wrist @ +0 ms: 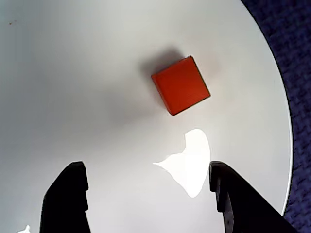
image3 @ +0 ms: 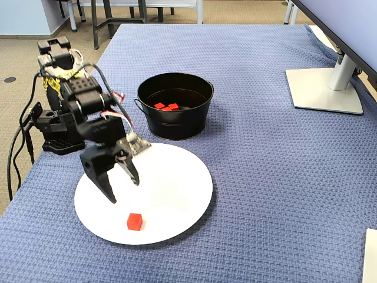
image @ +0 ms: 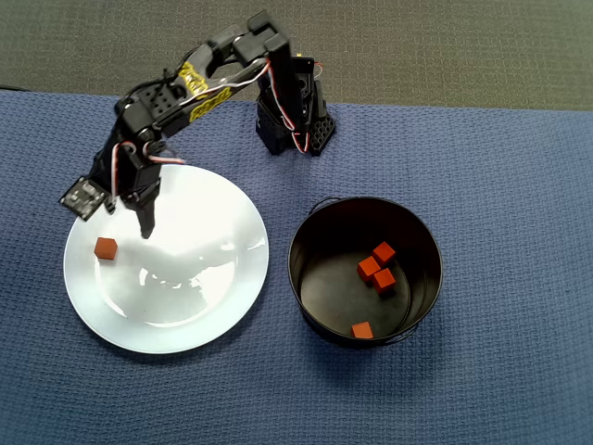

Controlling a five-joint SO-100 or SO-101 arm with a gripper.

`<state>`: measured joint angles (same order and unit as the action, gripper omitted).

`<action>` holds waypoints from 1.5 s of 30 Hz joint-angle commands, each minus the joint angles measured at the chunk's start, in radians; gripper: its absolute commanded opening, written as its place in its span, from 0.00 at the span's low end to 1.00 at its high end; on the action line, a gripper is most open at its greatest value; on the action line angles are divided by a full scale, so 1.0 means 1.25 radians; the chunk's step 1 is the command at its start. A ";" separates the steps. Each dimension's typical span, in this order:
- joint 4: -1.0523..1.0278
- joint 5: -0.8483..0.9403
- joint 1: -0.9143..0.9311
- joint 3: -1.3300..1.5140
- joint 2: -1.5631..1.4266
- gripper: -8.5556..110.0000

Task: Pick up the red cubes from the white plate and place them in the black recipient

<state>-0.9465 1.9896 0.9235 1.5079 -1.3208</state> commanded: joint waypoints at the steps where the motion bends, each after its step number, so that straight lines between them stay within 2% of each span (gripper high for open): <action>1: 0.107 -0.166 -0.006 -0.061 0.029 0.28; 4: 0.174 -0.337 -0.021 -0.007 0.016 0.28; 9: 0.123 -0.580 -0.027 0.029 -0.040 0.28; 16: 0.049 -0.800 -0.027 0.012 -0.058 0.26; 29: -0.006 -0.832 -0.021 -0.187 0.141 0.26; 45: -0.047 -0.812 0.002 -0.315 0.256 0.23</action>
<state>-0.9756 0.9618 0.9050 1.1980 -0.9925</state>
